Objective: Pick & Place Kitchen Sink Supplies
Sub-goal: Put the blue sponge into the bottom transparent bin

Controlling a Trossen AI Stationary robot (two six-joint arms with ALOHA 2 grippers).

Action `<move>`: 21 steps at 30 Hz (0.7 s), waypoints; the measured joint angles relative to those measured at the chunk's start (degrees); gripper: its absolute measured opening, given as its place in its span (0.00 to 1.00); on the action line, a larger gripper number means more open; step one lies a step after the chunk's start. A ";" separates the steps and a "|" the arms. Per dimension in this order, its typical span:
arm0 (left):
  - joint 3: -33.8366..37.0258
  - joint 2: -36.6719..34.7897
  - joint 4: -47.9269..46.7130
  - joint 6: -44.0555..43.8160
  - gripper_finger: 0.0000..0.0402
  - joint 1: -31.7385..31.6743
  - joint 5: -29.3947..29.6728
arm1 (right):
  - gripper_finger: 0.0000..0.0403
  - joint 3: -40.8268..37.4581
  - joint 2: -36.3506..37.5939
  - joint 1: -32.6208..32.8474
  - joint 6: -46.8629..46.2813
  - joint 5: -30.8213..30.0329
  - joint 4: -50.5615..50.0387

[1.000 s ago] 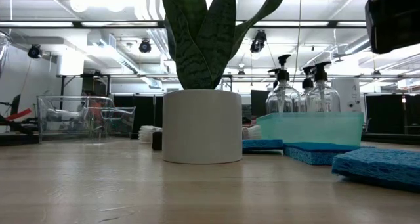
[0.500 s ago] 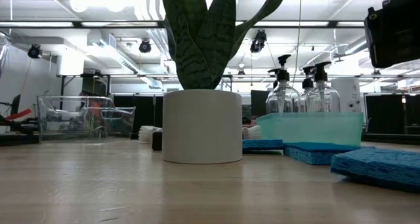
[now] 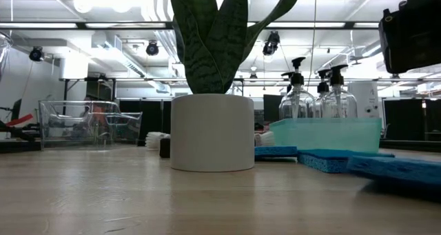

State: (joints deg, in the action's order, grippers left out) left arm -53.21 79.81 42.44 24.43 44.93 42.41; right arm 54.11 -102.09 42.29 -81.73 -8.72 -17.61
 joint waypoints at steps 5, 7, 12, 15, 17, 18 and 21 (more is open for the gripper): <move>0.01 0.29 -1.69 -0.99 0.49 -0.36 0.04 | 0.02 -0.11 3.24 -0.07 3.48 -0.06 0.34; 0.02 0.29 -2.25 -0.22 0.49 -0.45 -0.05 | 0.02 -0.11 4.50 -0.05 5.50 -0.81 1.02; 0.01 0.29 -6.63 2.93 0.49 -0.51 -1.30 | 0.02 -0.08 8.19 0.07 16.12 -1.77 6.92; 0.02 0.29 -9.37 4.11 0.49 -0.67 -2.66 | 0.02 -0.07 9.94 0.09 25.10 -2.57 10.96; 0.02 0.33 -9.66 2.75 0.49 -0.90 -3.63 | 0.02 -0.07 11.54 0.13 28.04 -6.46 11.49; 0.02 0.33 -9.39 1.44 0.49 -1.12 -4.23 | 0.02 -0.05 12.24 0.11 29.39 -8.24 11.90; -0.02 0.24 -8.62 -2.25 0.49 -1.77 -4.36 | 0.02 0.00 13.83 0.25 34.35 -14.09 12.07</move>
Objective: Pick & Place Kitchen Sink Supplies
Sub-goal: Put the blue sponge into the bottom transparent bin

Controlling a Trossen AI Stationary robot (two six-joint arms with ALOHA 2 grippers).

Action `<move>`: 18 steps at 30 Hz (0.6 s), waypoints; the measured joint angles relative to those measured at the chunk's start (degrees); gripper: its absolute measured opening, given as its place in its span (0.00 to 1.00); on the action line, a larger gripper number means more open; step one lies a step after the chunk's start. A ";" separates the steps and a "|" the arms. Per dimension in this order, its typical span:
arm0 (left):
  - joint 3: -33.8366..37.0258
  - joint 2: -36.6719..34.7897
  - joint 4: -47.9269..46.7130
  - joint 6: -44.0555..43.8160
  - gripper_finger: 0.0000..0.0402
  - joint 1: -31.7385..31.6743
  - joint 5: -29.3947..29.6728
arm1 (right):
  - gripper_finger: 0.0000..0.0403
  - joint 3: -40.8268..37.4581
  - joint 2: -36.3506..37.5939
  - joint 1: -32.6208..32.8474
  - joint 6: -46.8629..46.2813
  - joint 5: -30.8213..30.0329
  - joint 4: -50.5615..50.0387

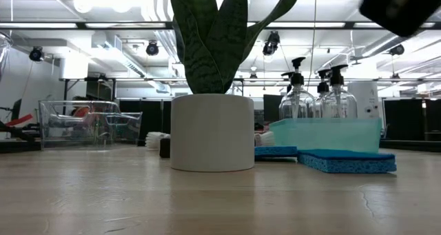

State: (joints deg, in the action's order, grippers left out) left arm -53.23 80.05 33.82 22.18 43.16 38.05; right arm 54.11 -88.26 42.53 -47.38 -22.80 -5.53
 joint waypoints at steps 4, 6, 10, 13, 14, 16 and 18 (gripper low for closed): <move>-0.11 0.00 2.14 -6.36 0.49 -1.27 0.03 | 0.02 0.47 1.79 1.08 5.68 -8.68 0.13; -0.11 0.00 2.40 -9.95 0.49 -1.79 0.02 | 0.02 1.63 1.85 1.75 10.10 -12.66 0.14; -0.09 0.32 2.38 -16.05 0.49 -2.27 0.08 | 0.02 5.04 0.82 3.10 19.71 -21.00 0.39; -0.11 1.62 2.86 -17.57 0.49 -2.28 0.03 | 0.02 8.36 -1.21 3.89 27.09 -27.62 0.34; -0.15 2.10 3.34 -17.92 0.49 -2.31 0.06 | 0.02 9.45 -1.83 4.16 29.14 -30.10 0.32; -0.59 3.06 5.42 -17.73 0.49 -2.43 0.03 | 0.02 11.90 -3.31 4.61 32.64 -36.36 0.27; -1.02 4.21 7.01 -16.69 0.49 -2.60 0.29 | 0.02 14.04 -4.76 4.70 35.85 -42.45 0.14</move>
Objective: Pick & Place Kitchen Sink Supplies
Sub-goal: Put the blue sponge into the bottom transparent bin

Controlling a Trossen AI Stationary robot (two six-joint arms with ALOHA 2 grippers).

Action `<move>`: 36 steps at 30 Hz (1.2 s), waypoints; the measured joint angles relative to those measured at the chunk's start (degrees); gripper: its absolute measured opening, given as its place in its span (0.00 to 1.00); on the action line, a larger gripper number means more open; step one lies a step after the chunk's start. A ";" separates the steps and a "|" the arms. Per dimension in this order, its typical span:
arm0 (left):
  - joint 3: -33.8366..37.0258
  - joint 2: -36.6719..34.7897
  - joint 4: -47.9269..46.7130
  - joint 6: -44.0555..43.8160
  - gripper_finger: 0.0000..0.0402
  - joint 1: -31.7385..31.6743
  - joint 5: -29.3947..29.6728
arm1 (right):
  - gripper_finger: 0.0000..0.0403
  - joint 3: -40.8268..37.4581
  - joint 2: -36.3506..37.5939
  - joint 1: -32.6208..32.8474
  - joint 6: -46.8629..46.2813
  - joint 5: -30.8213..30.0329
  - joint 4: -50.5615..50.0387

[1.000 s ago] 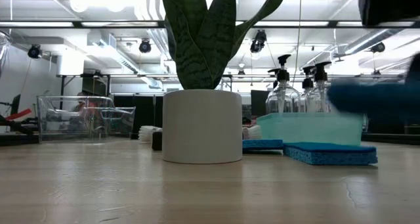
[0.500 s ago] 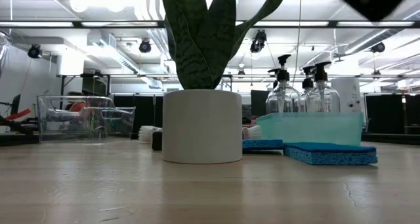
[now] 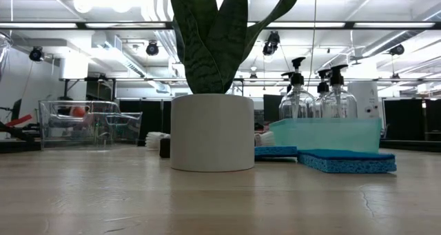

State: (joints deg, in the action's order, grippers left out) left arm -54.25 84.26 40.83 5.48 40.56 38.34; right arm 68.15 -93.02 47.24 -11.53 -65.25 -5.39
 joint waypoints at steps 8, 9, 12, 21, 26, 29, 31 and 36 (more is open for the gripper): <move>-3.28 4.40 1.43 0.95 0.49 -0.92 6.09 | 0.02 7.50 -5.30 0.01 8.65 -11.20 -0.02; -3.55 4.91 1.16 1.39 0.49 -0.94 6.95 | 0.02 8.17 -5.84 -0.08 9.64 -11.52 -0.06; -4.29 5.70 1.05 2.45 0.49 -0.99 8.78 | 0.02 10.19 -7.33 -0.39 11.12 -13.23 -0.02; -4.68 5.76 1.21 3.07 0.49 -0.97 7.37 | 0.02 12.39 -8.17 -1.57 12.28 -15.80 -0.04; -5.34 5.76 1.22 3.07 0.49 -2.03 7.32 | 0.02 12.39 -8.12 -2.14 11.25 -15.57 0.45; -5.81 5.76 1.20 2.91 0.49 -2.72 7.18 | 0.02 12.39 -8.81 -2.47 10.59 -15.48 0.48; -5.89 5.76 1.21 2.79 0.49 -3.09 7.10 | 0.02 12.36 -9.22 -2.53 10.67 -15.26 0.75; -5.65 5.76 1.14 1.94 0.49 -3.39 7.04 | 0.02 12.36 -9.30 -2.51 11.08 -15.26 1.29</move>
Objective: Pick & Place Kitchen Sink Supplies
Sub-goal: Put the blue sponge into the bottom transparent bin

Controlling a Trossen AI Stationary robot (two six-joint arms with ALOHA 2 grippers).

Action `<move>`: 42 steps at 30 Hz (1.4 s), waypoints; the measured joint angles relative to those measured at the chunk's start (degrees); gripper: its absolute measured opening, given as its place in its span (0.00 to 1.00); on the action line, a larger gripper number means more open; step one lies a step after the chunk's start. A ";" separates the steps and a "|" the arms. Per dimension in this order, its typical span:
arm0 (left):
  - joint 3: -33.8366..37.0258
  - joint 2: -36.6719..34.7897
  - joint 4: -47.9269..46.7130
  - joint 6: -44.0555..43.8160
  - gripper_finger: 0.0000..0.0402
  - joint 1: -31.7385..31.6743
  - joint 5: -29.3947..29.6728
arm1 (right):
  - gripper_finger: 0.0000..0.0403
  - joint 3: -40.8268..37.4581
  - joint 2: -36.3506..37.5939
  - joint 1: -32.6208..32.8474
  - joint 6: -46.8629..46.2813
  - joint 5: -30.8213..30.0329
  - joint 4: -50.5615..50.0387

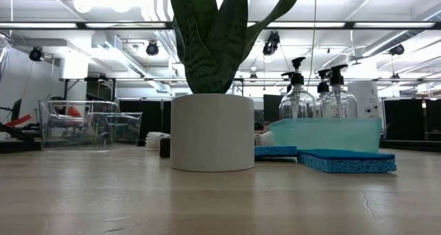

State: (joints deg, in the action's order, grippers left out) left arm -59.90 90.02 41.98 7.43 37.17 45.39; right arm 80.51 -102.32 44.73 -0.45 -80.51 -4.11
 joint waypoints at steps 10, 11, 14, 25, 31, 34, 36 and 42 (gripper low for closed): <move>0.04 0.00 -0.15 -0.58 0.31 -0.04 -0.15 | 0.02 0.00 -0.05 0.00 -0.44 1.30 0.22; 0.04 0.00 -0.15 -0.57 0.27 -0.04 -0.25 | 0.02 0.02 -0.05 0.00 -0.42 1.48 0.20; 0.06 0.00 -0.42 -0.35 0.15 0.02 -0.45 | 0.02 0.04 -0.05 -0.02 -0.44 2.97 0.18; 0.13 -1.13 -3.01 0.36 0.05 0.65 -2.08 | 0.02 0.04 -0.05 0.72 2.97 4.51 0.17; 0.13 -4.70 -8.95 -1.96 0.02 2.14 -2.26 | 0.12 0.04 -0.05 1.70 3.65 4.42 -0.04; 0.13 -7.64 -14.68 -5.09 0.03 3.16 -2.25 | 0.20 -0.04 -0.05 1.81 3.58 4.16 -0.06; 0.13 -9.92 -19.80 -8.81 0.04 4.05 -2.26 | 0.25 -0.07 -0.05 1.81 3.48 4.06 -0.06; -1.84 -17.35 -43.51 -25.43 0.03 6.50 -9.03 | 0.35 -0.11 -0.05 1.77 3.38 3.98 -1.44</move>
State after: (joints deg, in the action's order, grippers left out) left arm -61.74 72.67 -1.53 -18.00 43.67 36.36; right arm 80.40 -102.37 46.50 2.93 -76.53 -5.55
